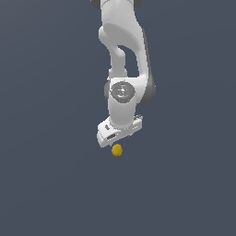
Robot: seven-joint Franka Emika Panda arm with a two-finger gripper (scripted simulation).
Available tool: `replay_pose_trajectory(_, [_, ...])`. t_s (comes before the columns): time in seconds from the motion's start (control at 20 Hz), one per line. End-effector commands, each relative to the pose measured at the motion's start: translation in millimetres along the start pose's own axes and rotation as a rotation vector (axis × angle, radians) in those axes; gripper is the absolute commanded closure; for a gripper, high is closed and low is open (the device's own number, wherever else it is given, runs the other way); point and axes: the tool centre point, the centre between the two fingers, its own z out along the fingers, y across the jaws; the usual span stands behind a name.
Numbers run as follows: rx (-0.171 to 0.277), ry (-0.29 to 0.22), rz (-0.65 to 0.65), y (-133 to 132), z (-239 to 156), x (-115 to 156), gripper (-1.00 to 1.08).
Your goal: Pick up the object and move it to a goal position.
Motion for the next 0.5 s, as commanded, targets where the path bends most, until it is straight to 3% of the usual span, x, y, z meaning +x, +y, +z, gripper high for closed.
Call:
replay_pose_trajectory(0.0, [-0.001, 0.004, -0.059, 6, 8, 3, -0.92])
replay_pose_trajectory(0.45, [-0.004, 0.014, -0.191, 20, 26, 8, -0.92])
